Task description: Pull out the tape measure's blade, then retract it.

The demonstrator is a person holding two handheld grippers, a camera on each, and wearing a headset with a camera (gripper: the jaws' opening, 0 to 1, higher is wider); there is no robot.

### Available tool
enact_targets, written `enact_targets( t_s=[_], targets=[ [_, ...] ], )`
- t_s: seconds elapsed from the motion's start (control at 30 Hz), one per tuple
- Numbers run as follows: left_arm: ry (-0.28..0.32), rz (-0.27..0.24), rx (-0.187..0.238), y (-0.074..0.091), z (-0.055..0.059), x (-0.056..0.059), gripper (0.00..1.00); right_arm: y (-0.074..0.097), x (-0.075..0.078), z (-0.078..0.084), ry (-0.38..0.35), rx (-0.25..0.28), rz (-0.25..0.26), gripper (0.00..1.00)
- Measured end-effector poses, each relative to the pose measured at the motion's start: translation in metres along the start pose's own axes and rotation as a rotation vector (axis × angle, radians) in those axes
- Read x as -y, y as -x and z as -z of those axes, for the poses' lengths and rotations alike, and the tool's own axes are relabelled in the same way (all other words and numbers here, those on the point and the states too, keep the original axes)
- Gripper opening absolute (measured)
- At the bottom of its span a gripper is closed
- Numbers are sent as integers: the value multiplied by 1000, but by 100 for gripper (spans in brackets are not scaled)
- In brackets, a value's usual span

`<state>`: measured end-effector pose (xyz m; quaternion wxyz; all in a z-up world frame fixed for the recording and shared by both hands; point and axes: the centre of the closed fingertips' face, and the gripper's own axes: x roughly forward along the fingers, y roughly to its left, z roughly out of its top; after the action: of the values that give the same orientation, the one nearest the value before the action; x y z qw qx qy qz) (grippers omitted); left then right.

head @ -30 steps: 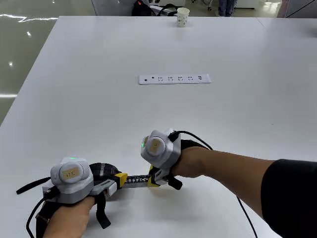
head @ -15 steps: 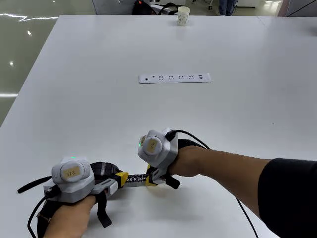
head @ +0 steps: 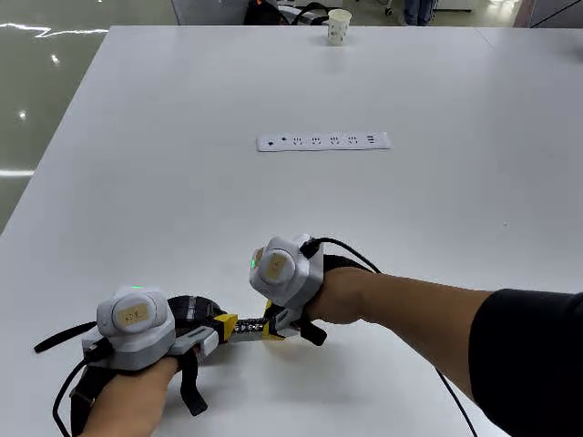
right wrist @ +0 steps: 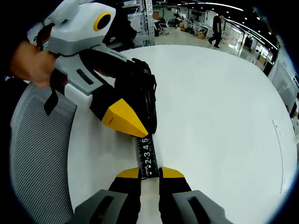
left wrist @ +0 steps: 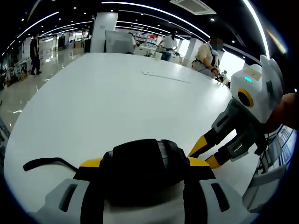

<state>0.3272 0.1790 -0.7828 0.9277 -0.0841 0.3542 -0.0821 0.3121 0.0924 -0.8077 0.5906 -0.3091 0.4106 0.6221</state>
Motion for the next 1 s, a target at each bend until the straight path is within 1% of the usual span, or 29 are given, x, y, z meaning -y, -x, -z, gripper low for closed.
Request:
enact_targets(
  t_s=[0.03,0.1,0.23,0.43,0.63,1.0],
  targets=[
    [0,0,0,0,0,0,63,-1,2,-3,-3,13,-3,10],
    [1,1,0,0,0,0,63,-1,1,-2,75,2,-3,10],
    [1,-1,1,0,0,1,63,-2,1,-2,76,-1,11,10],
    [2,-1,2,0,0,1,63,-2,0,-3,94,1,17,10],
    [5,1,0,0,0,0,63,-4,0,-7,80,15,17,10],
    [7,4,-2,1,0,0,63,-8,-2,-14,83,32,15,10]
  ],
)
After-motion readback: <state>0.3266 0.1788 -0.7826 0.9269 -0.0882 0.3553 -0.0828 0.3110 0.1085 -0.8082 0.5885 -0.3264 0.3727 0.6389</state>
